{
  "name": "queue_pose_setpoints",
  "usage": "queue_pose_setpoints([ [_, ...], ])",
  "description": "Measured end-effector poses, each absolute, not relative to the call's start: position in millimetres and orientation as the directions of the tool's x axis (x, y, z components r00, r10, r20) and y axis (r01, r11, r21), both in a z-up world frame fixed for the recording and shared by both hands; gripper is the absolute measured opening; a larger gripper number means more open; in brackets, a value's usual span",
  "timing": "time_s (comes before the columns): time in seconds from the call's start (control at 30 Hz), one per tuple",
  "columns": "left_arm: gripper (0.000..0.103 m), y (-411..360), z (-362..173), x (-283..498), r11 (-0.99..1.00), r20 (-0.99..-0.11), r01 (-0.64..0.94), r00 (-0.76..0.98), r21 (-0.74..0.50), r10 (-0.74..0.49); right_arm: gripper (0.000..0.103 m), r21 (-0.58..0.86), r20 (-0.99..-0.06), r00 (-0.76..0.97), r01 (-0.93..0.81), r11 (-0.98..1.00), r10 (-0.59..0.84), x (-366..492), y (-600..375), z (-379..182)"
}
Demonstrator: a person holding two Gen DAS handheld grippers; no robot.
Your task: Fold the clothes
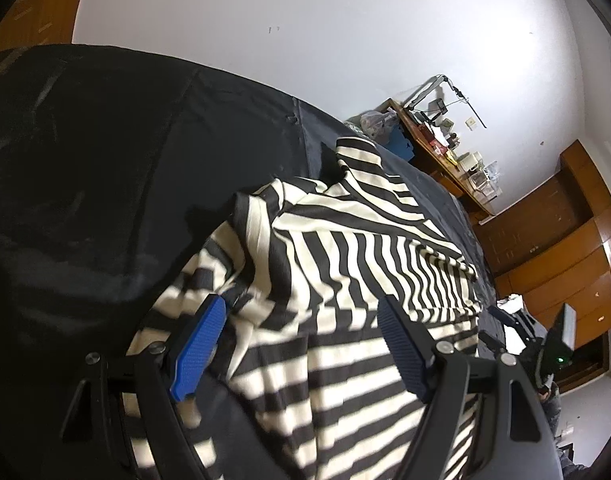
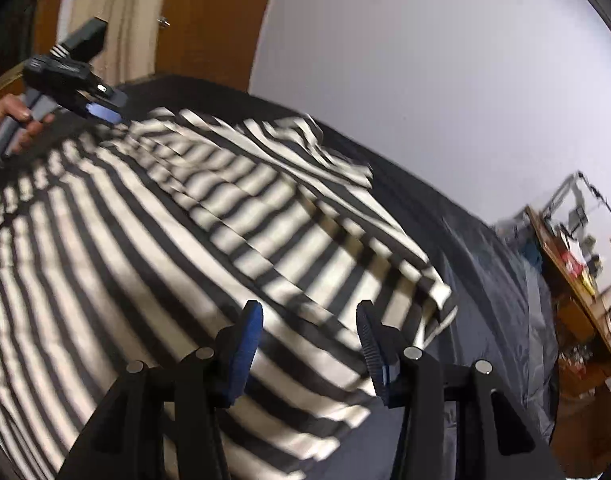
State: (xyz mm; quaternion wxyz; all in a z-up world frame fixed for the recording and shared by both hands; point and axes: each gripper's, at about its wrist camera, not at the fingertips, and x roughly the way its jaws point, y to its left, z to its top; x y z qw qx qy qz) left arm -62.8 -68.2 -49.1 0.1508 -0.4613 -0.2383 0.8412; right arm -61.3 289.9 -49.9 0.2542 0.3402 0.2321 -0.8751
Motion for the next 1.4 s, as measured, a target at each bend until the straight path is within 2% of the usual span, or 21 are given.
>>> queue_pose_setpoints([
  [0.37, 0.082, -112.8, -34.1, 44.4, -0.875, -0.729, -0.015, -0.547, -0.484, 0.412, 0.05, -0.161, -0.673, -0.579, 0.721, -0.674, -0.459, 3.2, 238.1, -16.4],
  [0.87, 0.082, -149.9, -67.3, 201.6, -0.881, -0.774, 0.038, -0.496, -0.472, 0.394, 0.05, -0.168, -0.684, -0.514, 0.801, -0.574, -0.518, 35.8, 186.3, -18.2],
  [1.1, 0.082, -141.3, -80.9, 210.1, -0.871, -0.769, 0.014, -0.476, -0.491, 0.426, 0.05, -0.176, -0.672, -0.51, 0.814, -0.553, -0.537, 50.0, 176.0, -13.5],
  [1.4, 0.082, -124.6, -84.7, 185.9, -0.891, -0.791, -0.063, -0.436, -0.45, 0.43, 0.05, -0.176, -0.67, -0.532, 0.791, -0.585, -0.518, 57.9, 192.8, -12.8],
])
